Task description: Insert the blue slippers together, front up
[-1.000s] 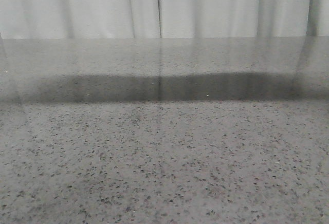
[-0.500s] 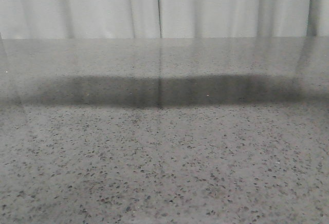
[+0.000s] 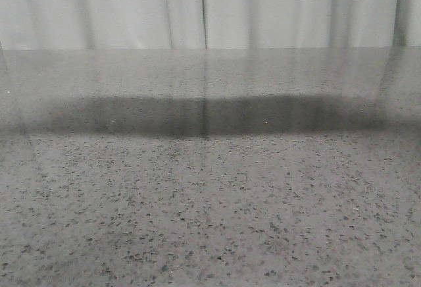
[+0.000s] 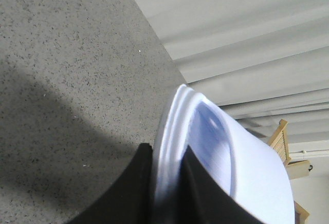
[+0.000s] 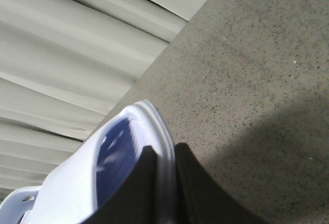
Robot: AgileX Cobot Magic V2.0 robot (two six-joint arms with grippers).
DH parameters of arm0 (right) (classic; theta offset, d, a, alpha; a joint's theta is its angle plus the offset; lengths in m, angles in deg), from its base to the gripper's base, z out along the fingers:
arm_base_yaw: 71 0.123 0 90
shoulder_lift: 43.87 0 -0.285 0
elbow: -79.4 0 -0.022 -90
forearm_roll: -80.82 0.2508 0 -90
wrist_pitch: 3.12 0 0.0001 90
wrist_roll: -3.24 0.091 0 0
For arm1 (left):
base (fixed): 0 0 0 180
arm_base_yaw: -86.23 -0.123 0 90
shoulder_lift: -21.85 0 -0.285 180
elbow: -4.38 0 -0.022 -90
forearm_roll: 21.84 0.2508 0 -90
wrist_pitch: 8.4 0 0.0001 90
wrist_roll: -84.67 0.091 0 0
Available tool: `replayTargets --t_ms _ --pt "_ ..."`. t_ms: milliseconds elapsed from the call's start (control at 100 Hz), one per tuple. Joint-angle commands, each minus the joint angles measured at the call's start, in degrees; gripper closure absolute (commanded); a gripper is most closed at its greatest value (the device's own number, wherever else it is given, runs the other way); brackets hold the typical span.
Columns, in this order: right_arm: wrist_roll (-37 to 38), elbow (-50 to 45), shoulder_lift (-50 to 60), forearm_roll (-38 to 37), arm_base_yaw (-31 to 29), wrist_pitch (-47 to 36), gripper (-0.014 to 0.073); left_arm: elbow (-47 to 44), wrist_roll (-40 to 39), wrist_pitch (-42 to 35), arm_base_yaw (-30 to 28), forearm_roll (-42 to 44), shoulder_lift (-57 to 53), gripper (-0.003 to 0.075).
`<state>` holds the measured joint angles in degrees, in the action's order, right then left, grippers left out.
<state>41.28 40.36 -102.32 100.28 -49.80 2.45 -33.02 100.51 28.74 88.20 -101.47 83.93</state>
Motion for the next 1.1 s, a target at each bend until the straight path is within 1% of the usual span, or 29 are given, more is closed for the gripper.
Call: replayTargets --t_ms 0,80,180,420,920,1090 --pt "-0.62 2.09 0.49 0.42 0.84 -5.57 0.0685 1.48 0.6 0.2 -0.07 -3.55 -0.82 0.0704" --pt "-0.62 2.09 0.49 0.42 0.94 -5.57 0.0685 1.48 0.6 0.55 -0.07 -3.66 -0.82 0.0704" --pt "-0.62 2.09 0.49 0.42 0.94 -6.75 0.0685 1.48 0.71 0.54 1.32 -3.91 -0.82 0.0704" --pt "-0.62 2.09 -0.04 0.42 0.94 -7.4 0.0685 1.48 0.83 -2.07 4.75 -4.49 -0.69 0.0704" --pt "-0.62 2.09 -2.89 -0.28 1.1 -9.52 0.0685 1.48 5.16 -0.81 4.76 -4.93 2.25 0.0704" --pt "-0.62 2.09 -3.59 -0.28 2.96 -9.88 0.0685 1.48 5.42 0.11 4.76 -5.03 4.03 0.0704"
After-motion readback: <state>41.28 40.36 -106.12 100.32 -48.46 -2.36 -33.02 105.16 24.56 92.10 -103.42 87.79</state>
